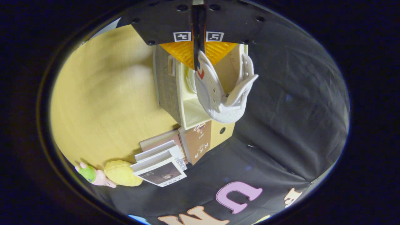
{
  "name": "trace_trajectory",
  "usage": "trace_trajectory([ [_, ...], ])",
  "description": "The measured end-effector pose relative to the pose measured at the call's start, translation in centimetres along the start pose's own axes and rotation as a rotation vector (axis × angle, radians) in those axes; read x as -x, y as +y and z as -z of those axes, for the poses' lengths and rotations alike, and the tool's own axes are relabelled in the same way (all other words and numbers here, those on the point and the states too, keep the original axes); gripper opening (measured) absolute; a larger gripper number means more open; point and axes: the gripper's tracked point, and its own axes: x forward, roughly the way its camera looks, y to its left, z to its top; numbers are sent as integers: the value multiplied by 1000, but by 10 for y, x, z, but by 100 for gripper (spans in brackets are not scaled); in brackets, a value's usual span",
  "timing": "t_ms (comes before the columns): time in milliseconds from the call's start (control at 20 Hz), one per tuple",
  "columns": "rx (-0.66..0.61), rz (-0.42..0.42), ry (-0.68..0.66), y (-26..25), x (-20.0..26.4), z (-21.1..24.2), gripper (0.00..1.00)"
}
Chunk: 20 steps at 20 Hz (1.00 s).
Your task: Open the storage box then place both shoes into the box .Put the left shoe in first, then the right shoe, with the right side of both shoes facing outward in a uniform manner.
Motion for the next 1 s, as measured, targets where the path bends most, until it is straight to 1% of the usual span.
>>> trace_trajectory([
  [100,34,46,-39,0,-2,-2,3],
  [250,143,136,-126,-4,0,-13,4],
  [400,199,137,-147,4,-2,-12,20],
  [450,197,112,-142,8,-1,-12,25],
  [500,173,66,-153,19,0,-14,24],
  [600,128,-9,-208,34,10,-34,22],
  [700,117,-45,-257,36,25,-54,38],
  [750,121,-26,-290,28,31,-61,46],
  [850,143,25,-401,8,44,-93,61],
  [1000,221,112,-582,-16,89,-130,84],
])
